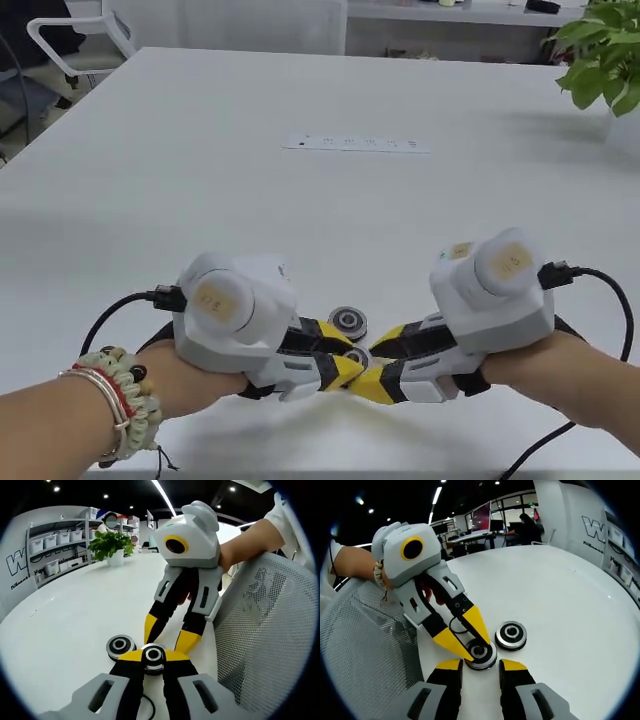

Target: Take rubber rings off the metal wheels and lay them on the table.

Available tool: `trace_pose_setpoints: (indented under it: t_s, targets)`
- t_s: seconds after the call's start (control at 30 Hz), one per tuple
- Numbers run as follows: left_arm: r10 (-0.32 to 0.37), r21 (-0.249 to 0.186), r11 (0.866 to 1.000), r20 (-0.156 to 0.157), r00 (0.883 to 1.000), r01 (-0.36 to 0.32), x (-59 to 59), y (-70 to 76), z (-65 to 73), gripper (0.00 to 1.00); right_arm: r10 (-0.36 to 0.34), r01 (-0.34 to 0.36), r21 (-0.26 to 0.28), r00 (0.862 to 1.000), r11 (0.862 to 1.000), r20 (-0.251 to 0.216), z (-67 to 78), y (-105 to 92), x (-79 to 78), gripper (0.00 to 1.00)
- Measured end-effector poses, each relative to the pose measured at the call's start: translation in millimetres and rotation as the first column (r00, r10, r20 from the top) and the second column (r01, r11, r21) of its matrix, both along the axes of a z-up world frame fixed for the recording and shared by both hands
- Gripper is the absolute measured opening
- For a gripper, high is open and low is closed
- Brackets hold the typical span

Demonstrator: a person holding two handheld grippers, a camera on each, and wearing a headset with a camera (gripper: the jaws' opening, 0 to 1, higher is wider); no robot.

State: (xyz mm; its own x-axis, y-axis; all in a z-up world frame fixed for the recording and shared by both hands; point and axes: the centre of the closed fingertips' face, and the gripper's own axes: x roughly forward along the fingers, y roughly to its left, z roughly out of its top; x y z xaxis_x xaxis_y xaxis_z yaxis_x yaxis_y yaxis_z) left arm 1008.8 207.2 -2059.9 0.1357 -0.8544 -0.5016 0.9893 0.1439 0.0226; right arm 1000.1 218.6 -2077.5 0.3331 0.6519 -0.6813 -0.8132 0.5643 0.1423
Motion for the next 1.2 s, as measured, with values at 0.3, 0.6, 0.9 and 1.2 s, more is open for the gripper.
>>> trace_pose_setpoints:
  t_s: [0.3, 0.6, 0.9, 1.2]
  targets:
    - [0.0, -0.003, 1.0, 0.004, 1.0, 0.0, 0.3, -0.5, 0.7, 0.08, 0.044, -0.042, -0.046, 0.999, 0.998, 0.029, -2.0, -5.9, 0.8, 0.21]
    - [0.011, -0.008, 1.0, -0.006, 1.0, -0.011, 1.4, 1.2, 0.6, 0.08, 0.045, -0.043, -0.075, 0.999, 0.996, 0.029, -4.4, -14.8, 1.5, 0.01]
    - [0.013, -0.009, 1.0, -0.001, 1.0, -0.013, 1.0, 1.1, 0.7, 0.08, 0.004, -0.005, -0.068, 1.0, 0.998, -0.006, -4.8, -15.5, 1.9, 0.0]
    - [0.008, -0.007, 1.0, 0.007, 1.0, -0.008, 0.5, 0.9, 0.7, 0.08, -0.172, 0.18, 0.023, 0.967, 0.983, -0.187, -5.0, -19.9, 3.7, 0.0]
